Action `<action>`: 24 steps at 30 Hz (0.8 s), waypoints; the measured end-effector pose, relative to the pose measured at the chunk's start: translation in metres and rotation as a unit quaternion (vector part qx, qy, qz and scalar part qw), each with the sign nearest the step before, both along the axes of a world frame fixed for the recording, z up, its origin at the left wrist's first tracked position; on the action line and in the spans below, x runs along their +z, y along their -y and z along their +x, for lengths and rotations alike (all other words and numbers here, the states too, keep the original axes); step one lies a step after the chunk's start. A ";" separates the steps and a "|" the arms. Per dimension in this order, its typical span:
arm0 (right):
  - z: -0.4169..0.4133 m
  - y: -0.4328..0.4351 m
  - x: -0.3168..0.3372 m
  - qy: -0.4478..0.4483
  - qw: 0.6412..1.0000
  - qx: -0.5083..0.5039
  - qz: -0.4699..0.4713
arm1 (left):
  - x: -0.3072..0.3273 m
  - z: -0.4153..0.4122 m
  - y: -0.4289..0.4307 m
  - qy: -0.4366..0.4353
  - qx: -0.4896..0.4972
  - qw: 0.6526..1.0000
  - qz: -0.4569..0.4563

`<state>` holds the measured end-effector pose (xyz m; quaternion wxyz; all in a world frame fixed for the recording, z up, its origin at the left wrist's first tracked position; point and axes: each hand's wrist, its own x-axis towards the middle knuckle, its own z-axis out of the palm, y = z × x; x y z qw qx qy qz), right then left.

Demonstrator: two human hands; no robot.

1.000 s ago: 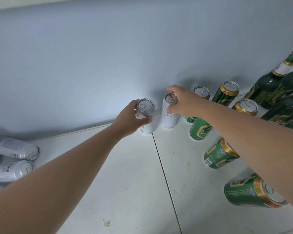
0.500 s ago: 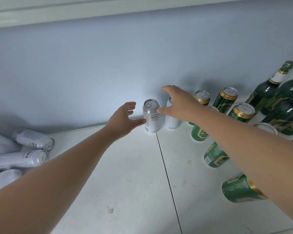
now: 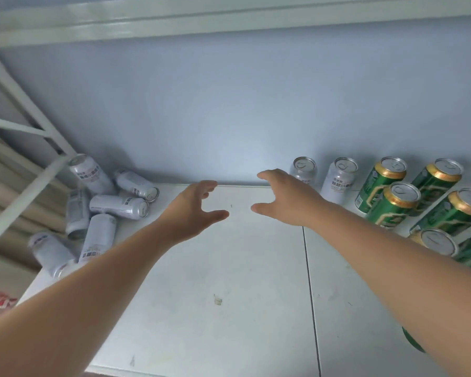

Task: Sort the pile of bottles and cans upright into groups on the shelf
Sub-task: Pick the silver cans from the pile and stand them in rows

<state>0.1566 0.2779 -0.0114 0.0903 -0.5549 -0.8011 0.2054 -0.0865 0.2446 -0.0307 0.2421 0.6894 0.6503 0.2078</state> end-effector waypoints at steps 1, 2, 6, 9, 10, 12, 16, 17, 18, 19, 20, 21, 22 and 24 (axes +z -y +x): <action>-0.009 0.003 -0.002 0.001 1.000 0.011 -0.003 | 0.000 -0.008 0.008 -0.003 0.011 1.000 -0.002; -0.017 0.006 -0.003 0.001 1.000 0.021 -0.005 | 0.000 -0.015 0.016 -0.005 0.021 1.000 -0.005; -0.050 0.022 -0.007 0.005 0.999 0.047 -0.016 | -0.001 -0.042 0.045 -0.008 0.050 0.999 -0.009; -0.075 0.036 -0.008 0.011 0.998 0.057 -0.028 | -0.003 -0.065 0.067 -0.004 0.065 0.998 -0.015; -0.083 0.042 -0.008 0.013 0.998 0.062 -0.029 | -0.004 -0.073 0.074 -0.002 0.069 0.997 -0.016; -0.101 0.054 -0.008 0.015 0.997 0.067 -0.034 | -0.006 -0.089 0.090 0.004 0.074 0.997 -0.021; -0.139 0.085 -0.012 0.015 0.997 0.058 -0.044 | -0.011 -0.123 0.123 0.004 0.072 0.997 -0.029; -0.150 0.095 -0.015 0.016 0.997 0.055 -0.050 | -0.013 -0.133 0.133 0.003 0.072 0.997 -0.030; -0.161 0.105 -0.018 0.017 0.997 0.054 -0.057 | -0.014 -0.143 0.144 0.005 0.072 0.997 -0.031; -0.172 0.116 -0.022 0.017 0.996 0.055 -0.061 | -0.016 -0.154 0.155 0.006 0.072 0.997 -0.033; -0.182 0.127 -0.027 0.018 0.996 0.057 -0.064 | -0.017 -0.165 0.166 0.006 0.070 0.997 -0.034; -0.192 0.138 -0.032 0.018 0.996 0.056 -0.067 | -0.019 -0.176 0.177 0.004 0.069 0.997 -0.038; -0.202 0.148 -0.037 0.018 0.996 0.054 -0.071 | -0.021 -0.187 0.187 0.002 0.069 0.997 -0.042; -0.219 0.168 -0.046 0.016 0.995 0.047 -0.082 | -0.026 -0.210 0.206 0.002 0.073 0.996 -0.055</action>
